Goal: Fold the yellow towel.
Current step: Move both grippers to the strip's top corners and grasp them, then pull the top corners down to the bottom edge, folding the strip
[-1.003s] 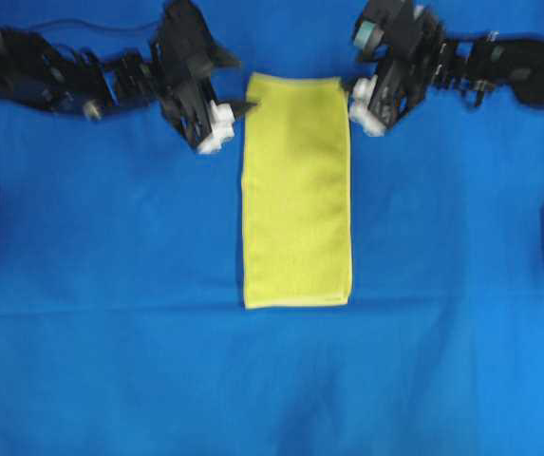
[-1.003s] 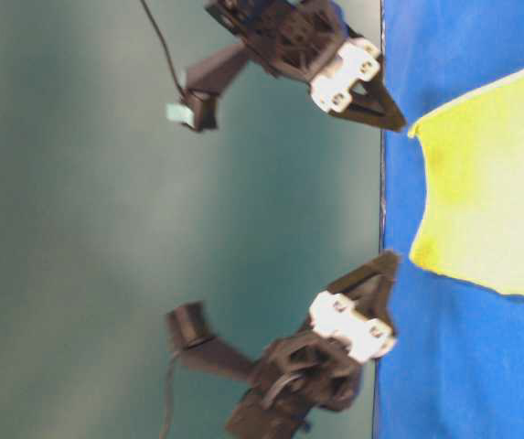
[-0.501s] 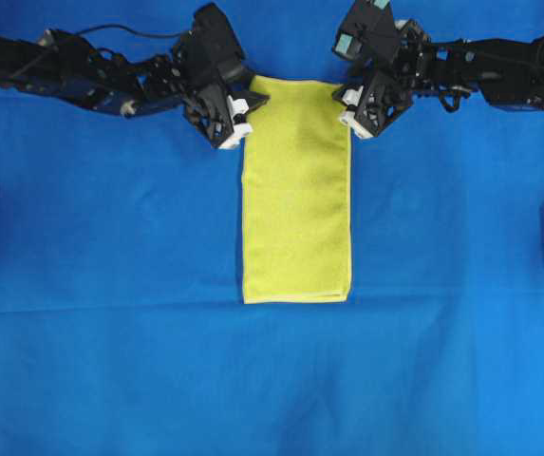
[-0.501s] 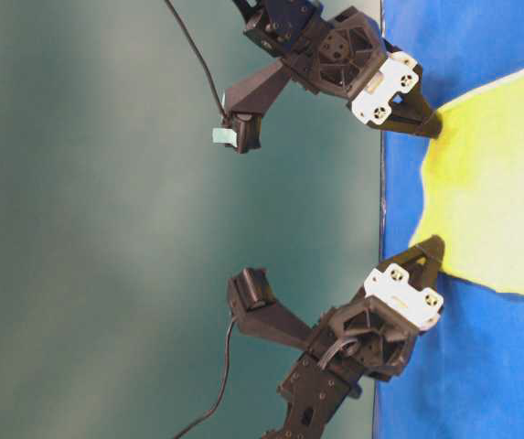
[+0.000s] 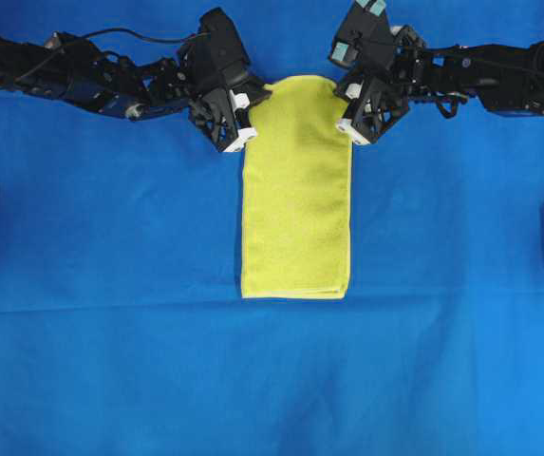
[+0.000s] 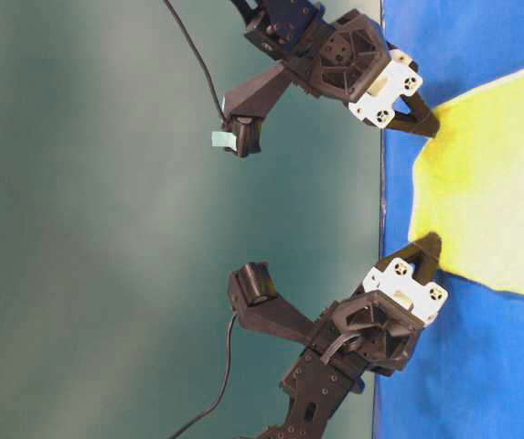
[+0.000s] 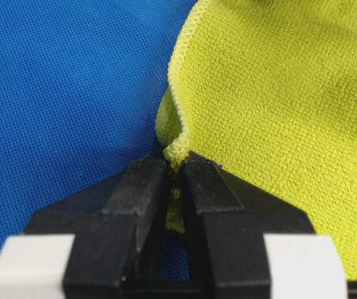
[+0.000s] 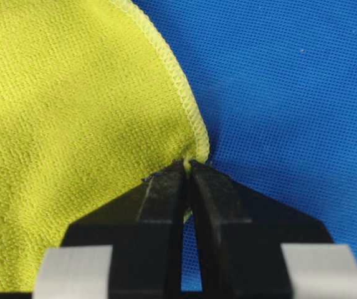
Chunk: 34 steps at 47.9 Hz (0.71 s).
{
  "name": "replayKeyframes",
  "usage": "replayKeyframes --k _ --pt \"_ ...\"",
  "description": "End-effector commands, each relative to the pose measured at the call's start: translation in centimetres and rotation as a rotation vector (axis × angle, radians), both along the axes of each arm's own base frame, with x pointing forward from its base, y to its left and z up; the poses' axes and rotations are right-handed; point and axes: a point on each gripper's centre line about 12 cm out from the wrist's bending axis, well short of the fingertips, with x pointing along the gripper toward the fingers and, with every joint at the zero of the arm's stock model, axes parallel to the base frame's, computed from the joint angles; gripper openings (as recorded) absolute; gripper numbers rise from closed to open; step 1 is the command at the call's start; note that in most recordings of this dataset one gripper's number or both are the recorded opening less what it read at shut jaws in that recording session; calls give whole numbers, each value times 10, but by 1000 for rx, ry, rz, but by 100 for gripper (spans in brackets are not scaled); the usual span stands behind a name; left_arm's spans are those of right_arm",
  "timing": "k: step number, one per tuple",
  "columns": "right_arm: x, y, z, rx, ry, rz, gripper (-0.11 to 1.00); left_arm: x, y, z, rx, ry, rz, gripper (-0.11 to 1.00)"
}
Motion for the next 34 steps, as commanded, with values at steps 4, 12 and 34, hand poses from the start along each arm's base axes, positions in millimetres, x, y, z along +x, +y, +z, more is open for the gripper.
replayKeyframes --k 4,12,34 --pt "-1 -10 17 -20 -34 -28 3 -1 8 19 35 -11 -3 6" --pt "-6 -18 35 -46 -58 -52 3 -2 18 42 87 -23 -9 5" --pt "-12 -14 63 -74 -95 -60 3 -7 19 63 132 -38 -24 5"
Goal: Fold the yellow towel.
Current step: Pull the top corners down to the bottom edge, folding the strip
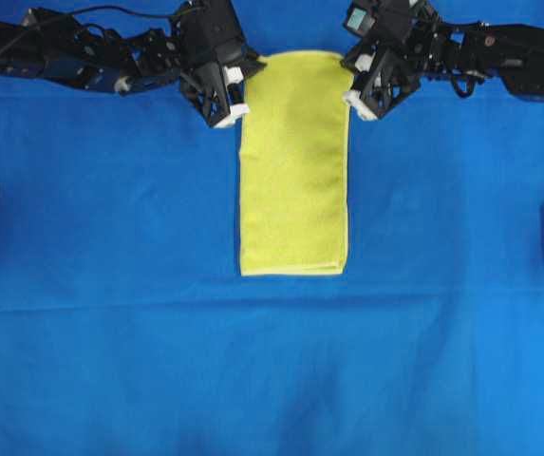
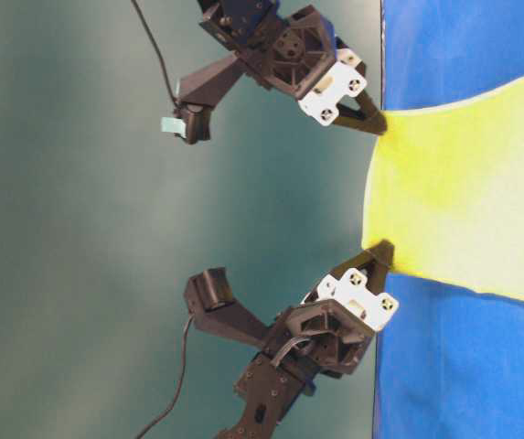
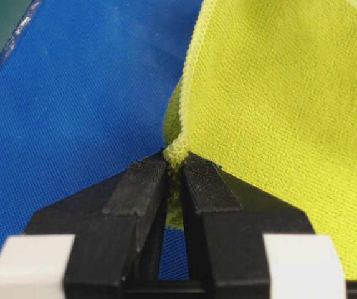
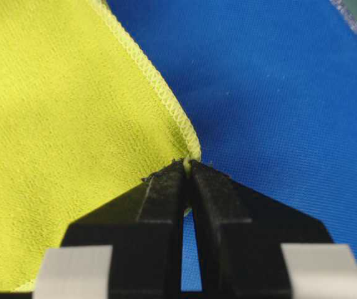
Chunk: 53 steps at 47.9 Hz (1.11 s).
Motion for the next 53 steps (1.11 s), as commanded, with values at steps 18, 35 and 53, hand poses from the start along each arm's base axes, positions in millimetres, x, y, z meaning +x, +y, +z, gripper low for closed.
replayKeyframes --k 18,35,53 --pt "-1 82 40 24 -51 130 3 -1 -95 43 20 -70 -209 5" --pt "6 162 27 122 -39 273 3 -9 -193 28 -64 -21 -418 5" --pt "14 189 -8 183 50 299 3 -7 -229 -6 -139 47 -462 5"
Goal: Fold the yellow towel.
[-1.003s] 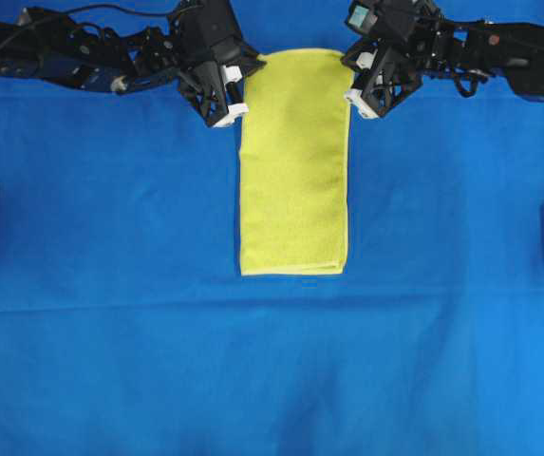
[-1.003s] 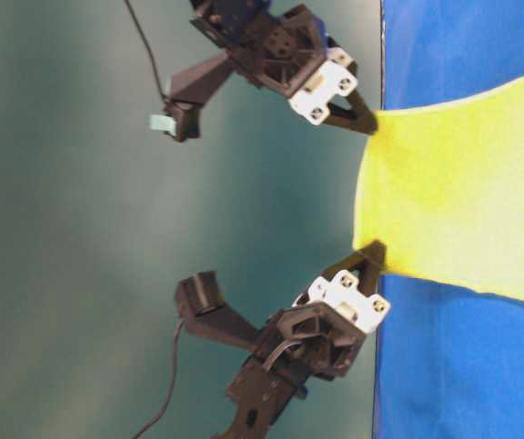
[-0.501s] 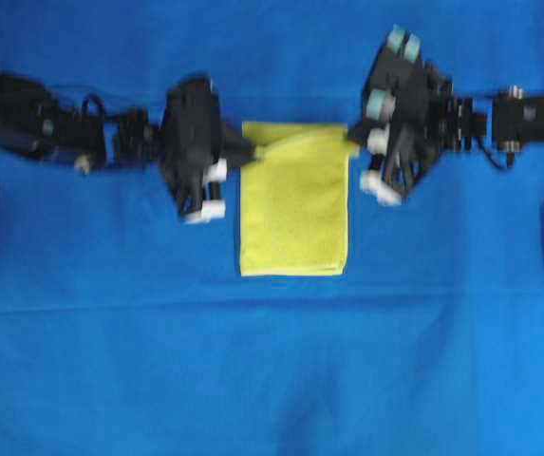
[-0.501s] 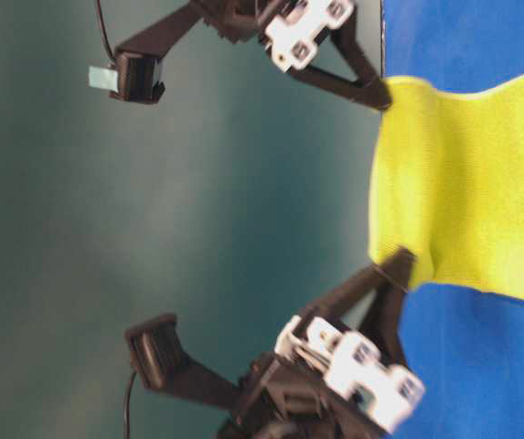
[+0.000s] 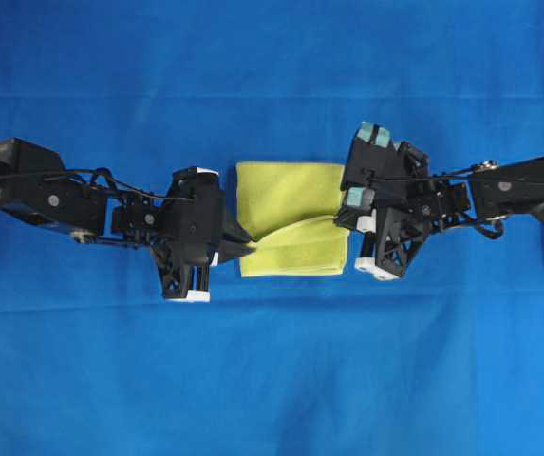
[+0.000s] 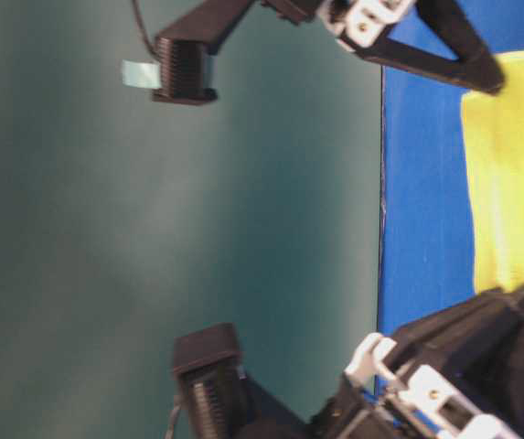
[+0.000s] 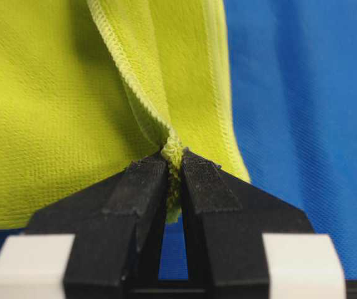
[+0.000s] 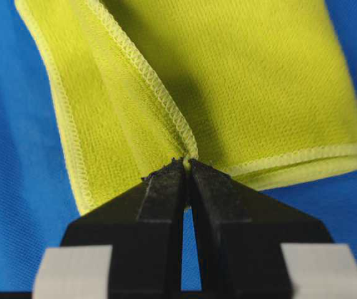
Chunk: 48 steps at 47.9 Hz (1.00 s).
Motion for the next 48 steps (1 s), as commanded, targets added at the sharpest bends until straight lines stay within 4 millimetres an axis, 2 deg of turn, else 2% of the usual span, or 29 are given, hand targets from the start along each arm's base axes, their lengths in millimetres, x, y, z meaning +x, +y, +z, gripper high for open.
replayKeyframes --k 1,8,22,24,26,28,34,37,39,43,48 --pt "1 0 -2 3 7 -6 3 2 -7 0 -4 -4 -15 5" --pt "2 0 -2 4 6 -5 3 4 -5 -4 -2 5 -12 5" --pt "5 2 0 10 -20 5 4 7 -3 1 -3 -38 -6 6" --pt "5 3 0 10 -22 8 4 7 -3 1 -2 -38 -7 8" --pt "6 5 1 11 -25 13 5 7 -3 1 -1 -38 -8 16" --pt "6 6 1 10 -25 17 13 7 -3 1 1 -40 -10 25" --pt "8 12 3 7 -31 37 51 7 -3 4 7 -48 -15 54" --pt "10 15 7 6 -37 45 64 7 -3 7 6 -51 -14 57" --pt "11 18 11 5 -45 52 66 6 -3 9 5 -54 -14 55" --pt "11 23 21 1 -62 65 61 4 -3 19 3 -66 -13 54" --pt "8 29 39 -4 -93 78 61 0 -3 36 -6 -78 -8 54"
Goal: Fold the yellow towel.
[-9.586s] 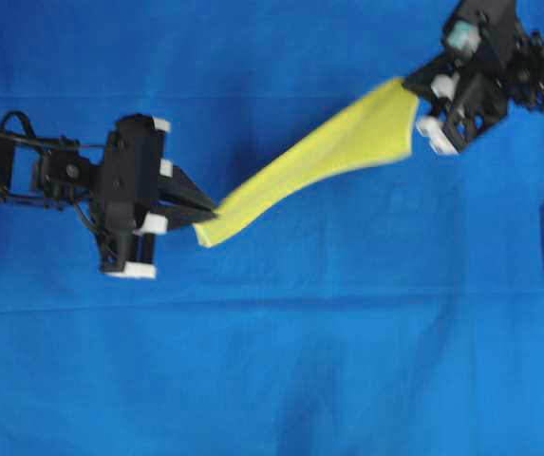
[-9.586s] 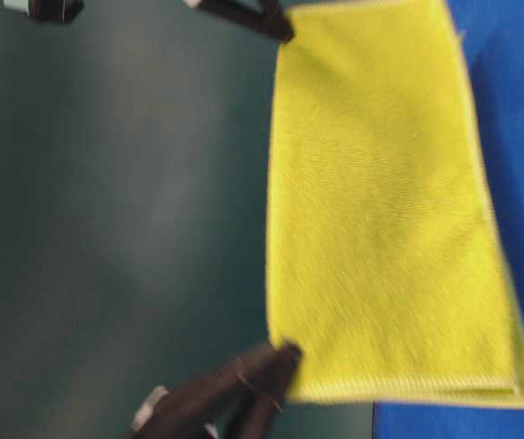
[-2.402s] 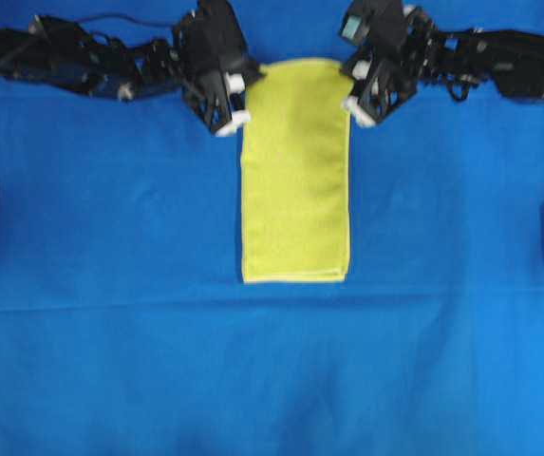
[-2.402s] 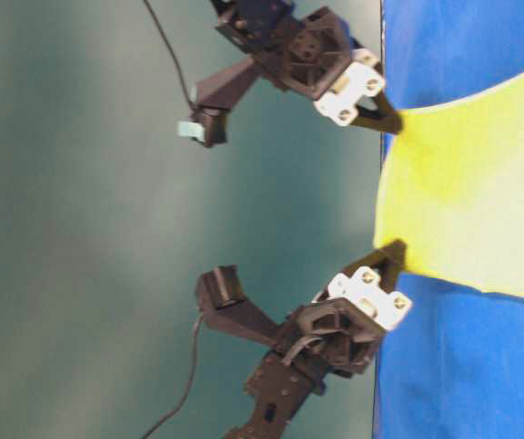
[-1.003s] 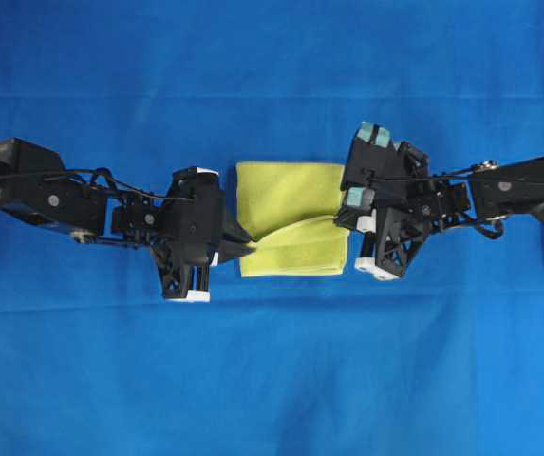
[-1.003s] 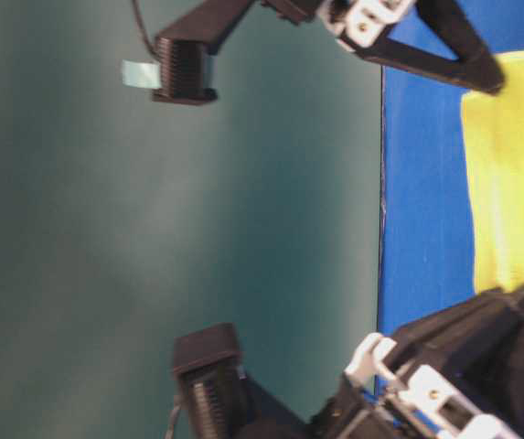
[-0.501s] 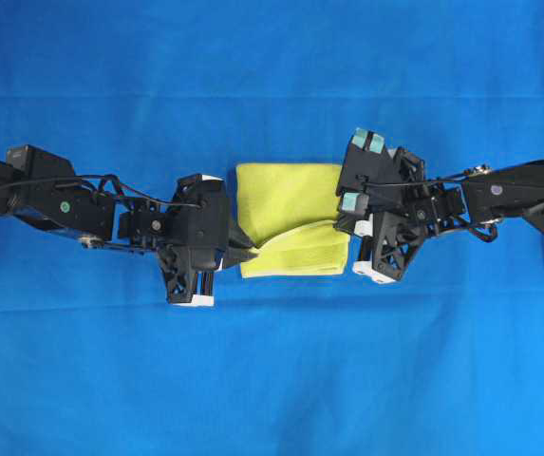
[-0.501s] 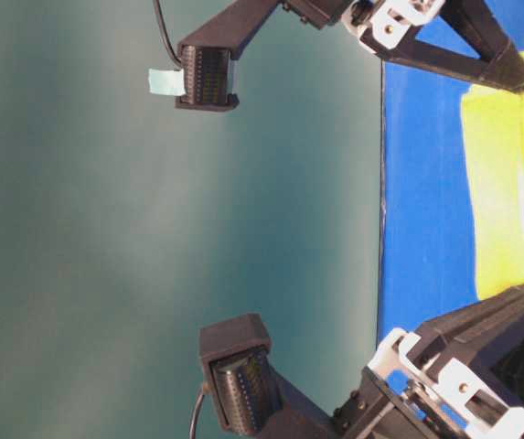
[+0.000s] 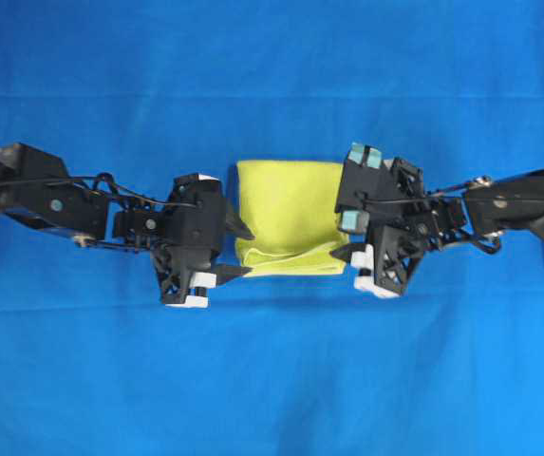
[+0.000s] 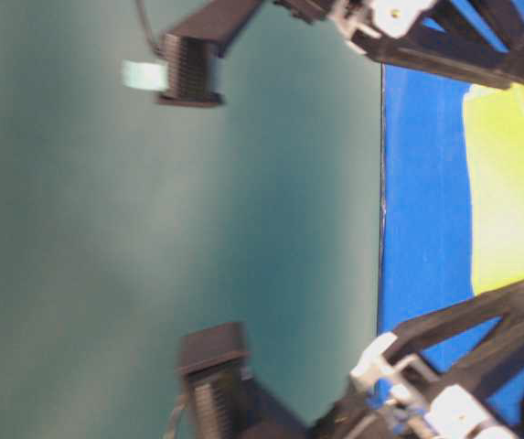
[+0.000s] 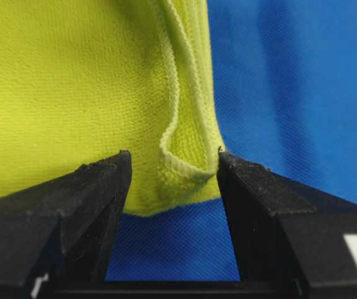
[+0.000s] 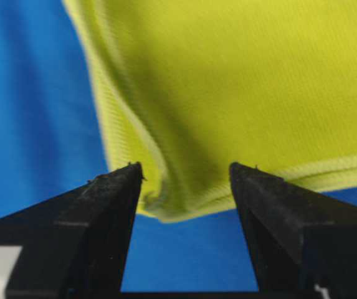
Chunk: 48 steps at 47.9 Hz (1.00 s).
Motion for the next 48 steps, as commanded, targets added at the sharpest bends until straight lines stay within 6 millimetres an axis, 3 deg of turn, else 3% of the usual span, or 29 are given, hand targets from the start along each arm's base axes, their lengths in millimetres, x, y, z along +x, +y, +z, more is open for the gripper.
replayKeyframes --k 1,16,26,37,48 --pt "3 6 29 0 -71 15 61 -1 -2 32 -8 -62 -4 54" --pt "-27 6 93 -68 -208 52 61 -40 -7 103 -16 -188 -33 54" --pt "-61 -3 120 -125 -328 70 61 -82 -2 132 -23 -303 -34 54" --pt "-109 -14 143 -163 -470 55 61 -132 9 147 -25 -429 -9 54" --pt "-154 -25 133 -185 -564 25 61 -180 25 141 0 -525 43 54"
